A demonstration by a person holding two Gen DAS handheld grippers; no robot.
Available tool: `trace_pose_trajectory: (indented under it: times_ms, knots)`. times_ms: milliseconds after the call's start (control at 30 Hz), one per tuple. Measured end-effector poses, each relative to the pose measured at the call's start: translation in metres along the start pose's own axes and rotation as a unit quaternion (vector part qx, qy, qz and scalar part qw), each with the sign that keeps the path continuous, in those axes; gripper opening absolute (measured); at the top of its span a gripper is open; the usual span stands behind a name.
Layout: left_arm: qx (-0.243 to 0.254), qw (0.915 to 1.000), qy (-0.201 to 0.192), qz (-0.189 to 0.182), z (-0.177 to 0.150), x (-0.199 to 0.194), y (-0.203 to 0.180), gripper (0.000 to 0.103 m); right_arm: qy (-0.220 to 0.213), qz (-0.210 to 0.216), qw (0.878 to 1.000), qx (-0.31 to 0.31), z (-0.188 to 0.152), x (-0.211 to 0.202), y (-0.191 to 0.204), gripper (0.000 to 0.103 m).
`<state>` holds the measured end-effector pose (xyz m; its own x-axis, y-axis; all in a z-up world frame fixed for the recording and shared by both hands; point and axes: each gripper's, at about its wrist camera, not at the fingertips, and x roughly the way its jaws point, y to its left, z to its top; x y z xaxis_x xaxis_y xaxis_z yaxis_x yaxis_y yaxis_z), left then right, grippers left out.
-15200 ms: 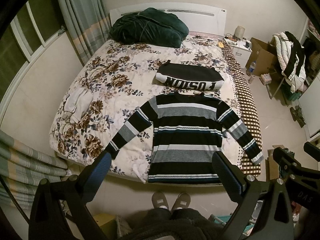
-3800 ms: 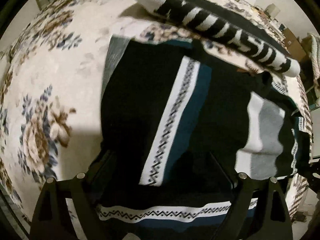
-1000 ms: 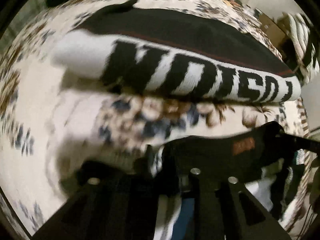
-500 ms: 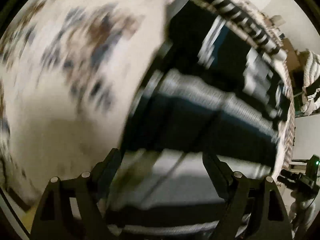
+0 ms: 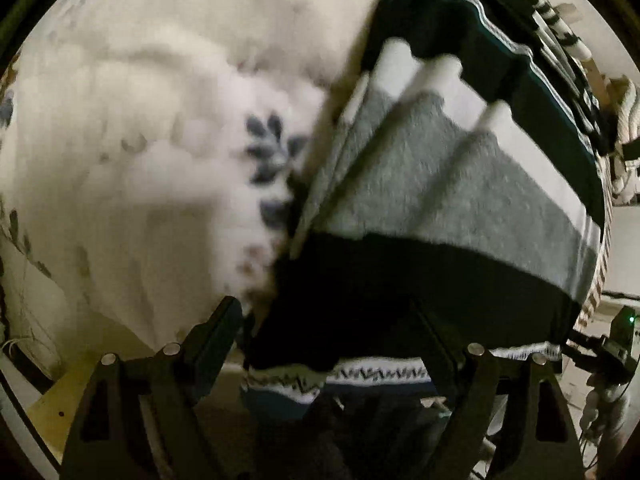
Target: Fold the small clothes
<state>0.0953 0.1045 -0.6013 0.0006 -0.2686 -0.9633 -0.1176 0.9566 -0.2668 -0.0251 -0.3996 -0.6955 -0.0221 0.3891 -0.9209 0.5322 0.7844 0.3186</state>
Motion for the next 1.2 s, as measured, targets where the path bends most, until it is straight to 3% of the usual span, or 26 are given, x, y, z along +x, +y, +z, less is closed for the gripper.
trace_pose_trajectory:
  times_ms: [367,433,467,500,533,600,900,1100,1200]
  knots:
    - [0.051,0.9986,0.017,0.004,-0.036,0.013,-0.010,0.081,0.022,-0.008,1.000,0.016,-0.034,0.003,-0.022,0.072]
    - [0.058,0.9981,0.017,0.008,-0.040,0.013,-0.011,0.068,0.023,0.000,0.999,0.027,-0.033,0.011,-0.022,0.064]
    - [0.062,0.9978,0.018,0.013,-0.042,0.013,-0.012,0.062,0.029,0.004,0.999,0.038,-0.036,0.015,-0.026,0.049]
    - [0.064,0.9977,0.017,0.014,-0.043,0.014,-0.013,0.047,0.030,0.009,0.999,0.045,-0.034,0.019,-0.024,0.033]
    - [0.063,0.9978,0.017,0.014,-0.045,0.014,-0.013,0.028,0.028,0.012,0.998,0.047,-0.031,0.020,-0.018,0.027]
    - [0.051,0.9986,0.012,-0.005,-0.050,0.010,-0.010,0.010,0.019,0.014,0.999,0.046,-0.031,0.017,-0.009,0.014]
    - [0.001,0.9958,-0.046,-0.080,-0.048,-0.044,-0.010,0.008,-0.024,0.047,0.998,0.041,-0.039,-0.042,0.021,0.010]
    - [-0.020,0.9811,-0.121,-0.149,-0.001,-0.130,-0.020,0.008,-0.065,0.076,0.995,0.012,-0.020,-0.104,0.067,0.010]
    - [-0.019,0.9725,-0.151,-0.177,0.041,-0.157,-0.026,0.008,-0.093,0.106,0.990,0.000,0.005,-0.139,0.096,0.010]
